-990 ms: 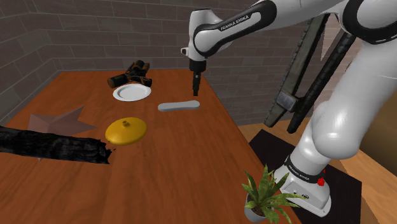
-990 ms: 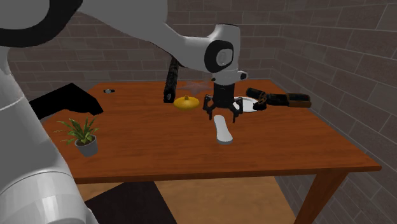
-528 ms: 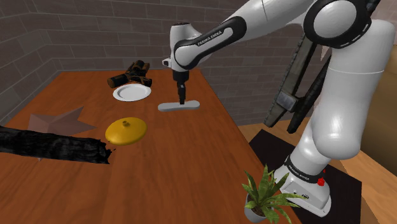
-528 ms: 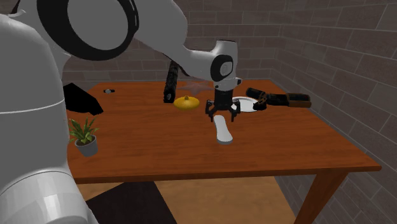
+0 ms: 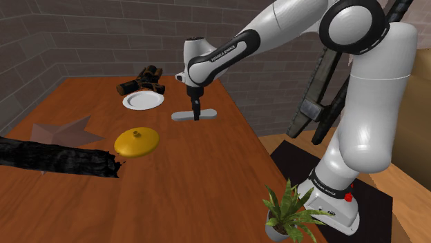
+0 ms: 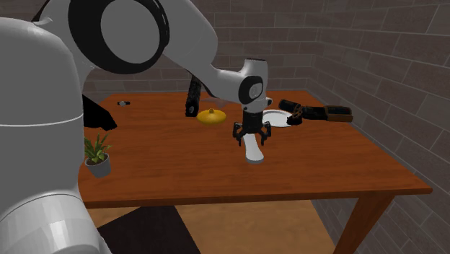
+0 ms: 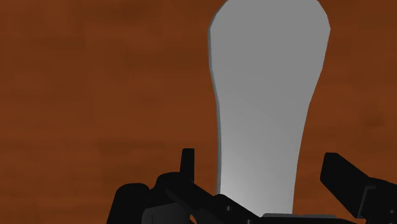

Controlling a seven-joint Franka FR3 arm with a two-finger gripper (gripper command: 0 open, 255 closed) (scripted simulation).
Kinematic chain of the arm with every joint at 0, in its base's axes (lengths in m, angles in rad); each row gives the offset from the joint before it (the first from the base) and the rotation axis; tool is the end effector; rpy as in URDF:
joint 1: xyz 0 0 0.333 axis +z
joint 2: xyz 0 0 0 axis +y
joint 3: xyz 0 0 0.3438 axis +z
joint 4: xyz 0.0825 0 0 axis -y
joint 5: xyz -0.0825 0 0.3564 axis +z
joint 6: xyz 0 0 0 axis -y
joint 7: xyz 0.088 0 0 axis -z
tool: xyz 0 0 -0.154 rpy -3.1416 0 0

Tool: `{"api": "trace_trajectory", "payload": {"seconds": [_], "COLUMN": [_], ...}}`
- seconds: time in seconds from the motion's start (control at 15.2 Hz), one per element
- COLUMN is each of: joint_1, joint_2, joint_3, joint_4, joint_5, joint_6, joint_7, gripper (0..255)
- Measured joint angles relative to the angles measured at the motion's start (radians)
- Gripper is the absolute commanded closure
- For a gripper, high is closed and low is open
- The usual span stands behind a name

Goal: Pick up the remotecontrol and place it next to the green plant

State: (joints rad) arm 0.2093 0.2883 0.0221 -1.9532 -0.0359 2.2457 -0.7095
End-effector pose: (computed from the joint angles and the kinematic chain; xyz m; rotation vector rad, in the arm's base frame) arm 0.5808 0.1339 0.3287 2.7652 1.4437 -0.0015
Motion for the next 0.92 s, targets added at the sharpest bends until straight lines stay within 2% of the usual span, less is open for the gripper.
{"api": "trace_trajectory", "payload": {"seconds": [0.4, 0.46, 0.92], "joint_1": [0.000, 0.000, 0.000], "joint_2": [0.002, 0.002, 0.003], "joint_3": [0.000, 0.000, 0.000], "joint_4": [-0.001, -0.001, -0.001], "joint_5": [0.000, 0.000, 0.000], "joint_6": [0.004, 0.004, 0.004], "joint_7": [0.000, 0.000, 0.000], "gripper": [0, 255, 255]}}
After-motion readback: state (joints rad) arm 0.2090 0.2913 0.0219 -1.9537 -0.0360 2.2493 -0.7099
